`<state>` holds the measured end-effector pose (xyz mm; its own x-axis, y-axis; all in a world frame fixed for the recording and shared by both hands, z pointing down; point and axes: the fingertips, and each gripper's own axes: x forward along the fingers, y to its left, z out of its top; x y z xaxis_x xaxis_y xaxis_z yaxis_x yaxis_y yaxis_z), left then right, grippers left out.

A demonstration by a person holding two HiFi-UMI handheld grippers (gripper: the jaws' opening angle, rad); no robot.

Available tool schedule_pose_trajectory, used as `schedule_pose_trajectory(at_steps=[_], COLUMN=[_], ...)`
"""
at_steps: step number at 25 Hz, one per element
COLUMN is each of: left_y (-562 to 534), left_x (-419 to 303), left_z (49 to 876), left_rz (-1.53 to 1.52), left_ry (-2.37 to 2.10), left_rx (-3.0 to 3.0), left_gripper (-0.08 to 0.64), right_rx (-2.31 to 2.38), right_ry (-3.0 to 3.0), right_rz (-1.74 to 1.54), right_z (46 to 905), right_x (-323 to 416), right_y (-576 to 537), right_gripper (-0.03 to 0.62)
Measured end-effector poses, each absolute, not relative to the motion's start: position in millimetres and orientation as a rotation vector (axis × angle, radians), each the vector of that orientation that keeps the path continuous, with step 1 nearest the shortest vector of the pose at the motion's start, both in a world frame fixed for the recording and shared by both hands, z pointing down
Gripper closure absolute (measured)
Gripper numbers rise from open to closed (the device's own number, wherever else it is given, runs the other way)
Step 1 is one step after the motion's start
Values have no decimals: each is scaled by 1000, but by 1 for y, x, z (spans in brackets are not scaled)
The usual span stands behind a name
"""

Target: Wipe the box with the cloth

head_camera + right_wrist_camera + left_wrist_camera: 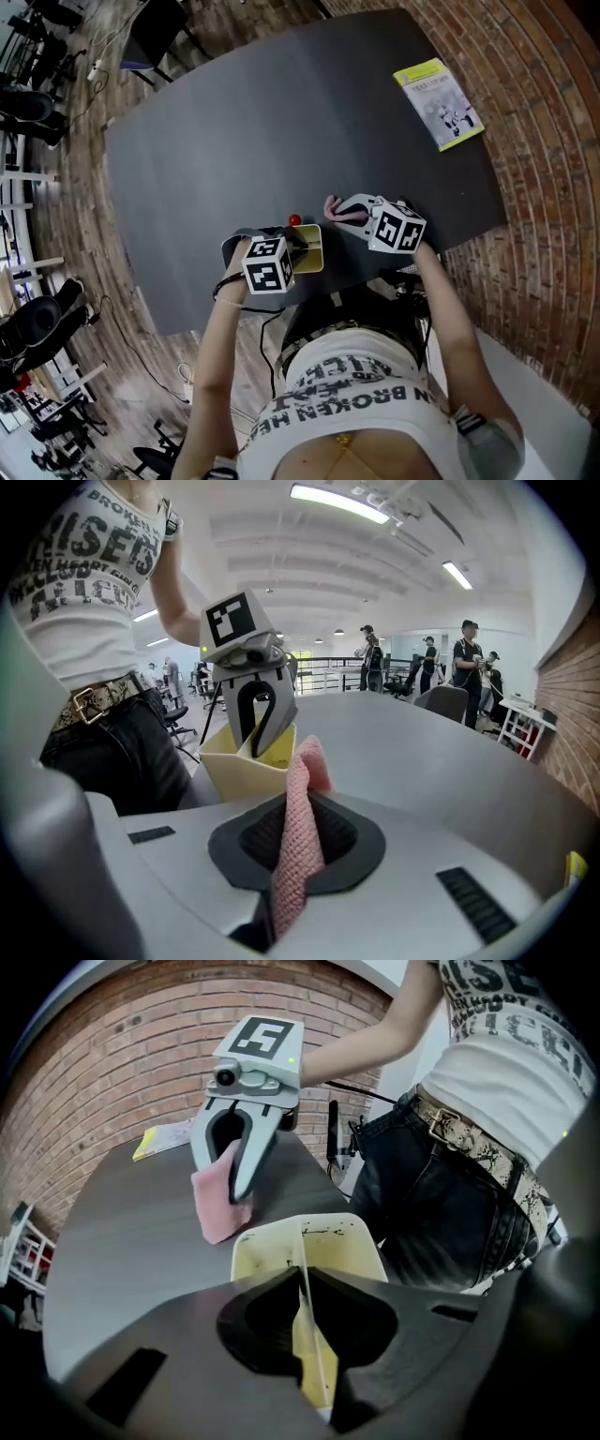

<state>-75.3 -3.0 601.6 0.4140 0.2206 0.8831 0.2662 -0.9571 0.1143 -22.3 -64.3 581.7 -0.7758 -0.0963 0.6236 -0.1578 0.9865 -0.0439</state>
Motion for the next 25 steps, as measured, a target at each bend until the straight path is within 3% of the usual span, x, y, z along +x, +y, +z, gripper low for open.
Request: schedule_pose_trajectory(at_steps=[14, 25], left_y=[8, 6], left_x=[-97, -98], left_z=[603, 607], left_rz=[-1534, -1510], left_ry=[-713, -695], left_rx=[-2330, -2344], left_gripper=[541, 541], right_rx=[-310, -377], right_ry=[-2340, -2281], right_rz=[-14, -75], right_z=[622, 635], right_x=[-73, -74], right_y=[-47, -43], right_gripper=[575, 575])
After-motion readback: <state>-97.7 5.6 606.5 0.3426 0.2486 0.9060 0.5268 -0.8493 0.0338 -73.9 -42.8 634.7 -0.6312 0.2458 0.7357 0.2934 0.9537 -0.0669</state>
